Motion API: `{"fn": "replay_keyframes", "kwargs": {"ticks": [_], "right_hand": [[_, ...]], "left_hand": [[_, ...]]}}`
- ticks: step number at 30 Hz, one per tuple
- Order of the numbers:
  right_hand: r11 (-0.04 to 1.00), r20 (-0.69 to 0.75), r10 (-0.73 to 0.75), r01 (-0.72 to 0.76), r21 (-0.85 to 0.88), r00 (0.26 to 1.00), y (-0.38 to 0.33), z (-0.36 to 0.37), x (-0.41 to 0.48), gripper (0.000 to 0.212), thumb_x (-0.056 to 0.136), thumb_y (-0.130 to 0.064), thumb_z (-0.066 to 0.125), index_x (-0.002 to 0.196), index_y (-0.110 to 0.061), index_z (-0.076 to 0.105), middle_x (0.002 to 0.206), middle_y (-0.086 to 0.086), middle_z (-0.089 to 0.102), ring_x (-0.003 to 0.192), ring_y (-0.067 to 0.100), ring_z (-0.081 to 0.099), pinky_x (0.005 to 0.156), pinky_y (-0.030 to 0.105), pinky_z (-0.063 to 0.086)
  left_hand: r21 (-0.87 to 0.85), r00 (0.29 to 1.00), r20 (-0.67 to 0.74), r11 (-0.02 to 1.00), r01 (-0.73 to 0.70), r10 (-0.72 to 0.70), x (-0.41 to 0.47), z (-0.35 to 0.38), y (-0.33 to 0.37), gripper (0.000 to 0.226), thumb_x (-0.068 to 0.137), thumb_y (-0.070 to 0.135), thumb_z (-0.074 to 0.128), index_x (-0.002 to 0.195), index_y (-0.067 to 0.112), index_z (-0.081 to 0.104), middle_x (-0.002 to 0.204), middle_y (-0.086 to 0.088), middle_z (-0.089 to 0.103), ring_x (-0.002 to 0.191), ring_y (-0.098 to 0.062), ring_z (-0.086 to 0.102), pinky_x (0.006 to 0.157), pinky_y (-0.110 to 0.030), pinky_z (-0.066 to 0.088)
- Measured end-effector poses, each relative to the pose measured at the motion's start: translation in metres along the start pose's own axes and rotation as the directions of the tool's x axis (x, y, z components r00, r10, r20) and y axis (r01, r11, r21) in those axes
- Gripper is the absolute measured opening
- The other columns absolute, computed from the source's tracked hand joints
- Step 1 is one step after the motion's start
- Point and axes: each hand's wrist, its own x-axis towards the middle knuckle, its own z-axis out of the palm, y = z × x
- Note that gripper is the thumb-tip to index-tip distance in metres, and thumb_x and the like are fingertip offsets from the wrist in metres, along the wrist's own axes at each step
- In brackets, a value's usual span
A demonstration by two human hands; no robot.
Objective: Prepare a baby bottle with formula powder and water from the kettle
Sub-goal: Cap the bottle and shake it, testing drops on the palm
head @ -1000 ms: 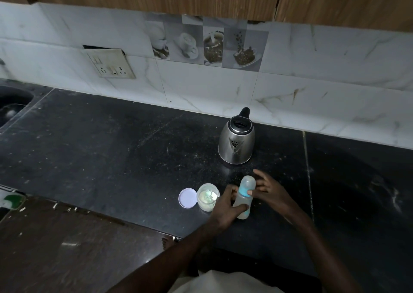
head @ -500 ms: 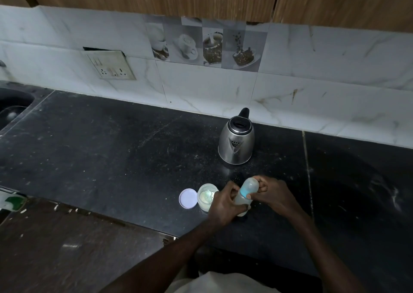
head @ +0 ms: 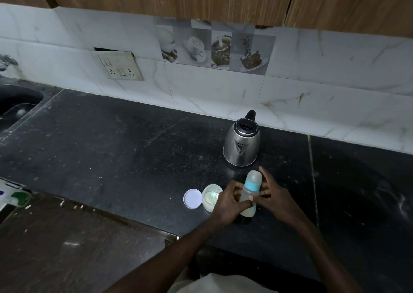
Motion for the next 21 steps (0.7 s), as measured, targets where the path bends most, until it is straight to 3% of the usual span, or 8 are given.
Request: {"fn": "replay_keyframes", "kwargs": {"ticks": [2,5,7,10,14,21], "right_hand": [[1.000,0.000,-0.006,0.006,-0.002,1.000,0.000,0.003,-0.001,0.108,0.088,-0.032,0.084,0.164,-0.048,0.008,0.123,-0.013,0.064,0.096,-0.008,0.070,0.081,0.006,0.051],[1.000,-0.028,-0.010,0.010,0.004,1.000,0.001,0.009,0.001,0.112,0.088,-0.035,0.083,0.159,-0.061,0.000,0.127,-0.007,0.067,0.096,0.003,0.075,0.093,0.030,0.060],[1.000,-0.028,-0.006,0.006,0.008,1.000,0.002,0.013,0.002,0.109,0.087,-0.039,0.082,0.157,-0.064,0.002,0.125,-0.005,0.069,0.093,0.006,0.077,0.091,0.039,0.063],[1.000,0.001,-0.009,0.009,0.026,1.000,0.002,0.015,0.003,0.103,0.091,-0.035,0.079,0.159,-0.062,0.006,0.125,0.001,0.073,0.097,0.008,0.076,0.089,0.040,0.064],[0.997,0.093,-0.007,0.000,0.075,0.996,-0.003,0.009,0.004,0.101,0.094,-0.025,0.078,0.162,-0.054,0.009,0.132,0.003,0.069,0.102,0.007,0.075,0.086,0.038,0.065],[0.999,0.188,0.031,-0.038,0.033,0.982,-0.019,0.005,-0.002,0.124,0.081,-0.043,0.089,0.155,-0.066,-0.008,0.132,-0.006,0.065,0.100,0.011,0.076,0.070,0.037,0.067]], "left_hand": [[-0.062,1.000,0.007,0.998,0.015,-0.015,-0.001,0.000,0.002,0.051,0.075,0.029,0.095,0.116,0.026,0.065,0.115,0.004,0.080,0.108,-0.010,0.076,0.099,-0.038,0.062],[-0.126,0.999,0.028,0.991,0.046,-0.042,-0.004,0.001,0.003,0.053,0.073,0.032,0.092,0.120,0.026,0.067,0.118,0.004,0.080,0.113,-0.012,0.075,0.104,-0.040,0.060],[-0.160,0.997,0.030,0.984,0.075,-0.071,-0.006,0.001,0.003,0.060,0.069,0.034,0.092,0.122,0.022,0.069,0.119,0.003,0.080,0.115,-0.014,0.075,0.105,-0.041,0.060],[-0.214,0.992,0.044,0.969,0.124,-0.117,-0.006,-0.004,0.005,0.063,0.064,0.033,0.092,0.121,0.016,0.072,0.120,-0.003,0.081,0.117,-0.019,0.075,0.106,-0.041,0.059],[-0.296,0.975,0.141,0.932,0.208,-0.172,-0.005,-0.015,0.013,0.049,0.070,0.027,0.090,0.115,0.015,0.076,0.118,-0.004,0.081,0.108,-0.018,0.076,0.092,-0.035,0.061],[-0.361,0.935,0.258,0.873,0.328,-0.244,-0.010,-0.022,0.024,0.031,0.095,0.009,0.073,0.127,0.008,0.075,0.120,-0.011,0.078,0.111,-0.025,0.073,0.104,-0.052,0.059]]}}
